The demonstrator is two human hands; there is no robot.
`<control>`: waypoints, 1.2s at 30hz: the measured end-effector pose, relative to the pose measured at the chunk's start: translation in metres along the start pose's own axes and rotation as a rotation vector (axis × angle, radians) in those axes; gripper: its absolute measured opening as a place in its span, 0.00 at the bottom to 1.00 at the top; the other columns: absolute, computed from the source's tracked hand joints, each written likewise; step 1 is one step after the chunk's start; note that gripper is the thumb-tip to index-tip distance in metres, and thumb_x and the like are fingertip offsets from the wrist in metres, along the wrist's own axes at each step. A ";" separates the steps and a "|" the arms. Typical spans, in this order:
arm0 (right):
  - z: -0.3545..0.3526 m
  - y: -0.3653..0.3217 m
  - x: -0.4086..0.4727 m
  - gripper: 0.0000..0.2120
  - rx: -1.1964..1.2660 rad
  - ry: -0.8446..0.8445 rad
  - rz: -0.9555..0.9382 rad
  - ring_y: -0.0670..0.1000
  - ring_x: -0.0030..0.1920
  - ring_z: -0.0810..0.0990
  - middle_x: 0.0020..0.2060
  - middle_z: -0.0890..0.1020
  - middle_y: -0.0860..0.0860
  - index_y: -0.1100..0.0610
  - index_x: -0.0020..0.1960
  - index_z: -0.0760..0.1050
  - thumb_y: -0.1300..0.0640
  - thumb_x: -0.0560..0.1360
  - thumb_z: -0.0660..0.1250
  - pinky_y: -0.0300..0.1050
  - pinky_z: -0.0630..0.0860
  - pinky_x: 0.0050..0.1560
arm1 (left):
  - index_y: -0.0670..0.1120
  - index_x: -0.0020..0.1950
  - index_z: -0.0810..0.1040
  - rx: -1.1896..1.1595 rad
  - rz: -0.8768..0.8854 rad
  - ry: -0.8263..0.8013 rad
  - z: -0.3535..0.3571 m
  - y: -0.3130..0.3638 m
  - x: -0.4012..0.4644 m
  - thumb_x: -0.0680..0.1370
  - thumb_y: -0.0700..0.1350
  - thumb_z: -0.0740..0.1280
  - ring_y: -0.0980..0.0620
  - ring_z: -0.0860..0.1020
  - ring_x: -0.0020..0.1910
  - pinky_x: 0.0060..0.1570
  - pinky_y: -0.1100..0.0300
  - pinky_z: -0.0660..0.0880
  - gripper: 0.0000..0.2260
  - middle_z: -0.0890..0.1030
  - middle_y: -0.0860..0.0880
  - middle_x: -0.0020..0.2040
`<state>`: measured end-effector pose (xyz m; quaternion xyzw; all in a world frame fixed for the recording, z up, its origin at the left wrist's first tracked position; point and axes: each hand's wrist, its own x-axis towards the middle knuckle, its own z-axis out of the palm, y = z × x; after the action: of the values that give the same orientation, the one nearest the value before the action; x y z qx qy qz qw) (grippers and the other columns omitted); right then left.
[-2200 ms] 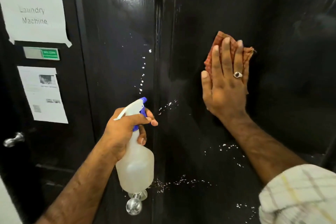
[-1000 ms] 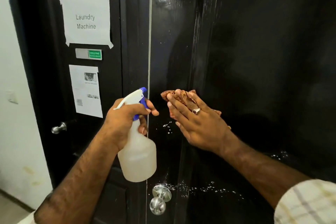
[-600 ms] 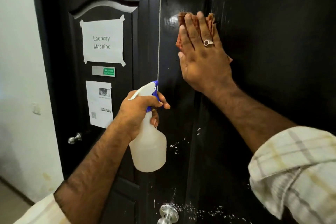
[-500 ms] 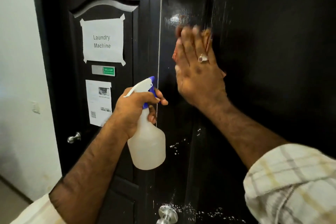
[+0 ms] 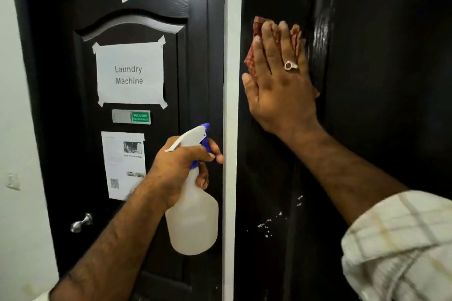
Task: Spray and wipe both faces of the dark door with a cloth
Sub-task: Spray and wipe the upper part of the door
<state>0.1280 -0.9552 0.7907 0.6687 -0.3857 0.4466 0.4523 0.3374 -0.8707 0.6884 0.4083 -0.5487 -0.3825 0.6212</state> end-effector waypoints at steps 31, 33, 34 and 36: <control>0.013 -0.012 -0.225 0.31 -0.068 -0.123 -0.009 0.70 0.83 0.59 0.82 0.63 0.66 0.68 0.81 0.65 0.53 0.84 0.66 0.73 0.59 0.80 | 0.35 0.49 0.83 -0.043 -0.015 -0.361 -0.030 -0.084 0.025 0.78 0.31 0.66 0.46 0.72 0.22 0.33 0.53 0.77 0.06 0.86 0.35 0.48; 0.019 -0.018 -0.185 0.31 -0.070 0.016 0.200 0.69 0.84 0.56 0.83 0.60 0.67 0.69 0.83 0.61 0.54 0.86 0.63 0.71 0.54 0.83 | 0.35 0.49 0.83 -0.019 -0.017 -0.357 -0.032 -0.096 0.020 0.79 0.31 0.66 0.46 0.73 0.22 0.33 0.52 0.77 0.06 0.86 0.35 0.48; 0.025 -0.027 -0.166 0.31 -0.045 0.089 0.316 0.69 0.85 0.55 0.83 0.60 0.67 0.69 0.83 0.60 0.54 0.87 0.62 0.71 0.54 0.83 | 0.35 0.50 0.83 -0.016 -0.025 -0.345 -0.033 -0.101 0.018 0.79 0.31 0.66 0.47 0.73 0.22 0.33 0.52 0.77 0.06 0.86 0.35 0.49; 0.035 -0.048 -0.151 0.30 0.032 0.174 0.454 0.70 0.84 0.55 0.83 0.59 0.68 0.71 0.83 0.59 0.54 0.87 0.60 0.72 0.54 0.82 | 0.35 0.52 0.82 -0.018 -0.048 -0.312 -0.034 -0.108 0.014 0.78 0.32 0.67 0.48 0.74 0.23 0.33 0.51 0.77 0.06 0.86 0.35 0.50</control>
<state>0.1346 -0.9577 0.6287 0.5311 -0.4784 0.5988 0.3612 0.3702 -0.9216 0.5911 0.3516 -0.6251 -0.4608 0.5228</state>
